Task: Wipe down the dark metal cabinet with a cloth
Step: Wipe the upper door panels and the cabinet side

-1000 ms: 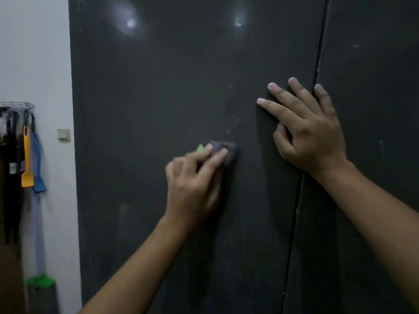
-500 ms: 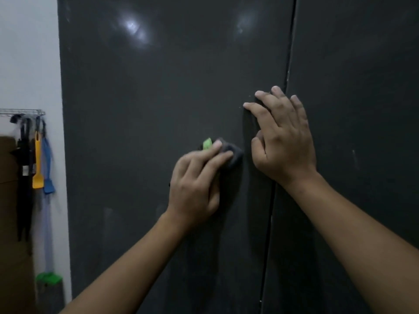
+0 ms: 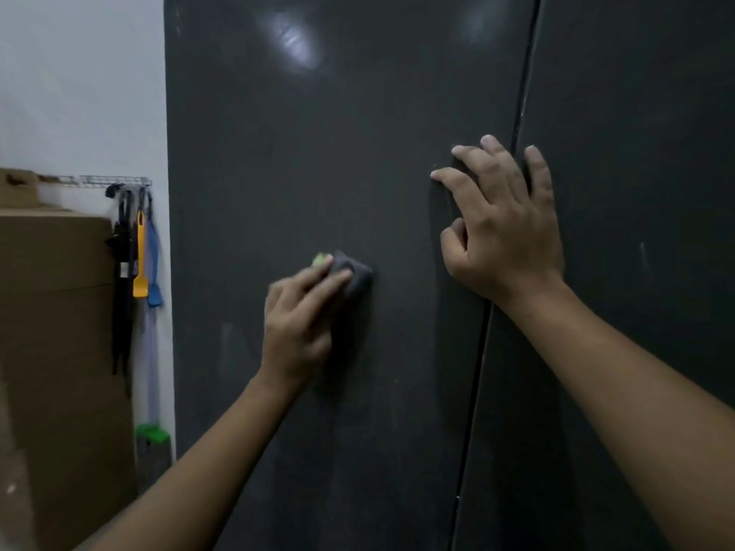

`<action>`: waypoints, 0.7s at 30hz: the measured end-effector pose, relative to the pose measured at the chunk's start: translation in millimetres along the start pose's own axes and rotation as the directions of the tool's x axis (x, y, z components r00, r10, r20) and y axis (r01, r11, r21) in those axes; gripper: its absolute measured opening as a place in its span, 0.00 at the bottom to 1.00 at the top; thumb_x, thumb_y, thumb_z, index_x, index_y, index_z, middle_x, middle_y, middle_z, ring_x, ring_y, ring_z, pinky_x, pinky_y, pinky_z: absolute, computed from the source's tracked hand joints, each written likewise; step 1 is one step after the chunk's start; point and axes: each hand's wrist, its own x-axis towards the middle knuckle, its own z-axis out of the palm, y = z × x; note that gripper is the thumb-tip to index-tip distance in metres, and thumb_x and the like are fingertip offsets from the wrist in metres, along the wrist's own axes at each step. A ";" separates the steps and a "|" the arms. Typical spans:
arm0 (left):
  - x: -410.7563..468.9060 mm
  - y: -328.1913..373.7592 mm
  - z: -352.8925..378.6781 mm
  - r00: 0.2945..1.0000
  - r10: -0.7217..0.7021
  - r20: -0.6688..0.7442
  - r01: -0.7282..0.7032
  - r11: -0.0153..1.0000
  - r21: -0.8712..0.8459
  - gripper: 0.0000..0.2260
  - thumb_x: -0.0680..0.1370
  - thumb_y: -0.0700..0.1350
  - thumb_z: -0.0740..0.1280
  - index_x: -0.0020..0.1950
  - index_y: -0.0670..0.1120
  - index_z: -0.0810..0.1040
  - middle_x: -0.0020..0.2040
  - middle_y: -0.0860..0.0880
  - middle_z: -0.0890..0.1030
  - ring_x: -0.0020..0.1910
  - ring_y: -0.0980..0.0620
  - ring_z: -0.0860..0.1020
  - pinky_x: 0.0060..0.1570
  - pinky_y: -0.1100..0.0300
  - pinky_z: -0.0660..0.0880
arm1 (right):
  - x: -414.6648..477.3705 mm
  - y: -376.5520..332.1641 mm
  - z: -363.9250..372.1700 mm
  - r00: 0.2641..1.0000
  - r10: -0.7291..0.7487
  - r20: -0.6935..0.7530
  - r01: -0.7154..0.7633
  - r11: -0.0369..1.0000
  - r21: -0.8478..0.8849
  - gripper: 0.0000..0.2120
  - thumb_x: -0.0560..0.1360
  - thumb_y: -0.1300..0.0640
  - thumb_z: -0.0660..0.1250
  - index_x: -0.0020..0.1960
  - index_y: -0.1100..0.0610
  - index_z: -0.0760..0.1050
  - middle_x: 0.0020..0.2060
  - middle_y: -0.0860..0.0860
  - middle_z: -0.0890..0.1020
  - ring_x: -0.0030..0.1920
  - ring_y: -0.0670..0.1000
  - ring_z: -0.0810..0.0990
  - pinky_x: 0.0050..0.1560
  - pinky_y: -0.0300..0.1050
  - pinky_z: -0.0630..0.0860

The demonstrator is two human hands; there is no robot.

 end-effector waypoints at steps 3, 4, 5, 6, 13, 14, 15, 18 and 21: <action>55.3 20.6 16.9 0.940 -0.309 -0.146 0.303 0.951 -0.058 0.17 0.75 0.35 0.68 0.63 0.45 0.81 0.66 0.46 0.79 0.58 0.50 0.76 0.62 0.69 0.63 | 1.1 -0.6 -2.9 0.975 0.207 -0.078 -0.206 0.978 0.019 0.28 0.68 0.54 0.61 0.69 0.53 0.72 0.73 0.58 0.67 0.78 0.62 0.58 0.78 0.62 0.48; 75.1 30.0 22.1 0.920 -0.354 -0.168 0.343 0.935 -0.093 0.17 0.75 0.36 0.69 0.63 0.46 0.81 0.66 0.47 0.79 0.58 0.52 0.74 0.62 0.72 0.62 | 2.2 -1.6 -4.6 0.955 0.280 -0.096 -0.277 0.960 0.044 0.30 0.67 0.54 0.61 0.70 0.54 0.71 0.74 0.60 0.65 0.78 0.64 0.55 0.78 0.61 0.47; 95.0 39.7 26.8 0.910 -0.376 -0.177 0.359 0.926 -0.121 0.17 0.75 0.37 0.68 0.64 0.47 0.81 0.66 0.47 0.79 0.57 0.54 0.73 0.61 0.75 0.61 | 2.8 -3.1 -5.9 0.939 0.329 -0.100 -0.323 0.944 0.070 0.32 0.67 0.54 0.61 0.71 0.55 0.69 0.76 0.61 0.62 0.79 0.65 0.53 0.79 0.60 0.46; 114.3 48.9 30.6 0.910 -0.375 -0.178 0.354 0.925 -0.136 0.17 0.76 0.37 0.68 0.64 0.47 0.81 0.67 0.48 0.78 0.57 0.55 0.72 0.60 0.77 0.60 | 2.8 -4.2 -7.0 0.931 0.353 -0.096 -0.344 0.934 0.099 0.33 0.67 0.55 0.62 0.73 0.56 0.68 0.77 0.63 0.60 0.79 0.66 0.52 0.79 0.59 0.46; 170.6 91.0 49.6 0.990 -0.131 -0.043 0.126 0.986 -0.107 0.18 0.77 0.39 0.66 0.67 0.47 0.78 0.70 0.48 0.75 0.54 0.50 0.73 0.58 0.74 0.61 | -13.5 29.5 -33.1 0.973 0.229 0.022 -0.227 0.938 0.262 0.35 0.68 0.59 0.61 0.76 0.58 0.64 0.76 0.55 0.68 0.78 0.53 0.61 0.79 0.48 0.53; 165.3 92.7 50.4 0.998 -0.067 -0.014 0.065 0.993 -0.098 0.18 0.78 0.39 0.66 0.68 0.47 0.77 0.70 0.49 0.75 0.54 0.49 0.74 0.58 0.72 0.62 | -15.6 36.0 -37.9 0.982 0.186 0.043 -0.191 0.946 0.261 0.34 0.69 0.59 0.61 0.75 0.58 0.66 0.75 0.54 0.69 0.77 0.52 0.63 0.78 0.46 0.54; 157.6 94.2 51.6 1.000 -0.008 0.018 0.010 0.996 -0.092 0.17 0.79 0.41 0.65 0.68 0.48 0.77 0.70 0.50 0.75 0.55 0.48 0.75 0.59 0.70 0.63 | -16.6 41.3 -41.9 0.987 0.150 0.059 -0.161 0.951 0.265 0.32 0.69 0.60 0.61 0.74 0.58 0.68 0.74 0.54 0.71 0.76 0.52 0.65 0.77 0.45 0.56; 123.5 99.4 54.0 0.985 0.127 0.121 -0.117 0.989 -0.088 0.16 0.81 0.45 0.63 0.69 0.48 0.76 0.72 0.51 0.73 0.57 0.48 0.76 0.59 0.55 0.71 | -13.1 50.6 -53.8 0.987 0.117 0.113 -0.147 0.935 0.323 0.23 0.69 0.63 0.63 0.64 0.58 0.75 0.68 0.57 0.77 0.70 0.56 0.74 0.73 0.46 0.63; 91.7 98.8 44.8 0.929 0.293 0.225 -0.270 0.955 -0.125 0.16 0.81 0.45 0.64 0.69 0.49 0.76 0.73 0.51 0.72 0.58 0.48 0.77 0.58 0.52 0.72 | -10.0 57.9 -70.3 0.978 0.151 0.140 -0.196 0.897 0.397 0.12 0.71 0.64 0.63 0.52 0.56 0.78 0.53 0.57 0.84 0.55 0.58 0.82 0.56 0.50 0.80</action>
